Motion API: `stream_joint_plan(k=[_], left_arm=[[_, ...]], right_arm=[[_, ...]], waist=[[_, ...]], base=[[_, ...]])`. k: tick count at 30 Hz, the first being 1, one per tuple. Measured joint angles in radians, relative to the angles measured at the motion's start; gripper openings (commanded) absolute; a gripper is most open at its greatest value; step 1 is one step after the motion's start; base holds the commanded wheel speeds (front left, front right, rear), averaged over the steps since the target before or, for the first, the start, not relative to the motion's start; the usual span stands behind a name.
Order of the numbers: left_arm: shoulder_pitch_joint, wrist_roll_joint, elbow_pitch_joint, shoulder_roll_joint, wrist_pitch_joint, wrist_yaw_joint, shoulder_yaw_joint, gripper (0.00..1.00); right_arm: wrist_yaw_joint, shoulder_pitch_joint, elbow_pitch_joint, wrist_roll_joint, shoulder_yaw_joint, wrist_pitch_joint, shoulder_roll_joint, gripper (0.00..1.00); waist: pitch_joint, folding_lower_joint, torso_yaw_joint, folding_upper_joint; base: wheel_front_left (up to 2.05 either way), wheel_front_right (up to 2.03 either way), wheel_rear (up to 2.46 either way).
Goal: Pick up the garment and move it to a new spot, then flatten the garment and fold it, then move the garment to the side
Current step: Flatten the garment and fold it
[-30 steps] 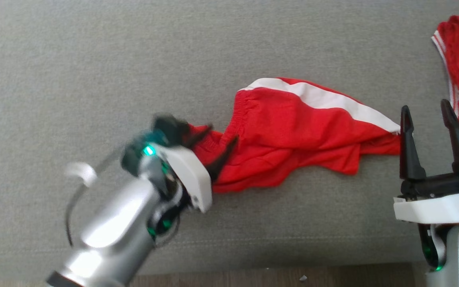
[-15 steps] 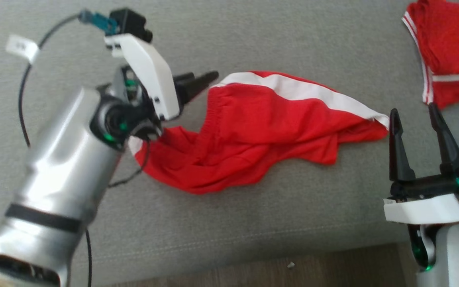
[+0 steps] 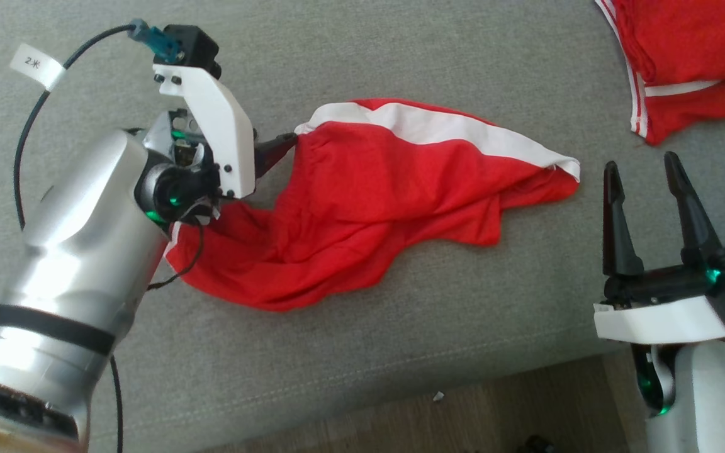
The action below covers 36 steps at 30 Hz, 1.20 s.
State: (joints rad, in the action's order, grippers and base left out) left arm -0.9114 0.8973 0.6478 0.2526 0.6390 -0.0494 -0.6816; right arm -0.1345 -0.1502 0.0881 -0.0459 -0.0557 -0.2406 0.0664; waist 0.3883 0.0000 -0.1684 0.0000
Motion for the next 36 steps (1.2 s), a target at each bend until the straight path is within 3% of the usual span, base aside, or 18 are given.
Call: stream_joint_plan(k=[7, 17, 23, 30, 36], left_arm=[[-0.014, 0.038, 0.019, -0.028, -0.006, -0.039, 0.01, 1.0], [-0.065, 0.038, 0.016, -0.033, -0.069, -0.04, 0.026, 1.0], [-0.072, 0.06, 0.003, -0.045, -0.042, -0.05, 0.019, 1.0], [-0.022, 0.07, -0.052, -0.04, 0.017, -0.065, -0.038, 1.0], [0.011, -0.007, -0.107, -0.023, -0.04, -0.071, -0.104, 1.0]], right_arm=[[0.0, -0.019, 0.006, 0.001, 0.002, -0.004, -0.002, 1.0], [0.0, -0.028, 0.014, 0.019, -0.001, -0.009, -0.005, 1.0], [0.0, -0.04, 0.02, 0.025, -0.004, -0.01, -0.007, 1.0], [0.0, -0.04, 0.02, 0.026, 0.006, -0.01, -0.008, 1.0], [0.0, -0.04, 0.018, 0.027, 0.014, -0.01, -0.008, 1.0]], waist=[[0.009, 0.0, -0.004, 0.0], [0.024, 0.0, 0.001, 0.0], [0.03, 0.0, 0.001, 0.0], [0.035, 0.0, 0.002, 0.0], [0.039, 0.0, 0.007, 0.0]], base=[[0.0, 0.0, 0.0], [0.0, 0.0, 0.0], [0.0, 0.0, 0.0], [0.0, 0.0, 0.0], [0.0, 0.0, 0.0]])
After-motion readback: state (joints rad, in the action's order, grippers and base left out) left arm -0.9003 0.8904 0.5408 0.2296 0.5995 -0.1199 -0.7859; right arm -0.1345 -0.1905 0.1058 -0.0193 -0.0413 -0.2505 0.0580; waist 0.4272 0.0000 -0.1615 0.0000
